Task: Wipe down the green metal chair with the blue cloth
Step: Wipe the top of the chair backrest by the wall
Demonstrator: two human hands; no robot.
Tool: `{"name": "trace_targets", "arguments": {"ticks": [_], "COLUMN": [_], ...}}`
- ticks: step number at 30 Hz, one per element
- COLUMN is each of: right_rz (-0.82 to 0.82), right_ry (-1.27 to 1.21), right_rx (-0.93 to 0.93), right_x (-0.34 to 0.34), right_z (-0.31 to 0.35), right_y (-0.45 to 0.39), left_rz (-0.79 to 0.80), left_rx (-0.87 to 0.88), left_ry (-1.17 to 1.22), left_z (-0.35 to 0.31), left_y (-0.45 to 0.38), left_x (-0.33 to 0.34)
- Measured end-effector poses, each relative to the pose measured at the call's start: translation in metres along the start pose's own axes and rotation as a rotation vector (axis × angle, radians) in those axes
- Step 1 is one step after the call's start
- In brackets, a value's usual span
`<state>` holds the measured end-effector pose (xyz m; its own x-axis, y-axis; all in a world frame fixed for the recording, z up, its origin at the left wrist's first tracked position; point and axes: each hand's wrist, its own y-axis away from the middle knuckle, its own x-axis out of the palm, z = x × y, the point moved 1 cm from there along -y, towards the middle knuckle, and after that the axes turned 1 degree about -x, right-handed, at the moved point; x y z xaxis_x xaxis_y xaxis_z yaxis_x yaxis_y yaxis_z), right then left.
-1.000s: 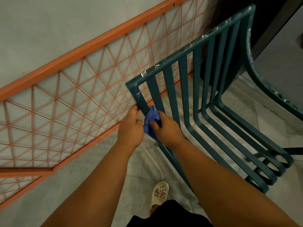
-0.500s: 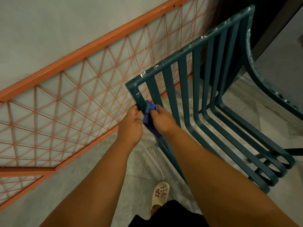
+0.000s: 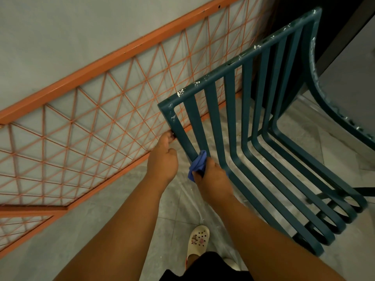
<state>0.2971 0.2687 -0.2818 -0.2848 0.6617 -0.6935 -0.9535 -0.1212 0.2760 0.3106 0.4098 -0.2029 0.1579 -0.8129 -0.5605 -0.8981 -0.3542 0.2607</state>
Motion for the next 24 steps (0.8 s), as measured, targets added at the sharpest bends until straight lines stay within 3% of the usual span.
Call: {"name": "trace_targets", "arguments": {"ticks": [8,12,14,20,24], "right_rz": [0.017,0.188,0.198,-0.067,-0.176], "right_ry": [-0.147,-0.11,-0.048,0.019,-0.152], "right_rx": [-0.18,-0.098,-0.063,-0.21,-0.357], "right_x": [-0.008,-0.015,-0.015,-0.018,-0.033], "right_z": [0.022,-0.005,-0.006,0.02,0.038], "right_y": [-0.025,-0.015,-0.009,0.006,-0.001], "left_rz": [-0.009,-0.021,-0.018,0.002,0.015], "left_rx": [-0.01,-0.019,-0.033,-0.082,-0.113], "left_ry": [0.03,0.079,0.103,0.186,0.243], "left_z": [0.002,0.001,0.0,0.0,-0.001], "left_y": [-0.003,-0.004,-0.005,-0.008,-0.009], "left_x": [0.004,0.003,0.0,0.0,-0.001]}}
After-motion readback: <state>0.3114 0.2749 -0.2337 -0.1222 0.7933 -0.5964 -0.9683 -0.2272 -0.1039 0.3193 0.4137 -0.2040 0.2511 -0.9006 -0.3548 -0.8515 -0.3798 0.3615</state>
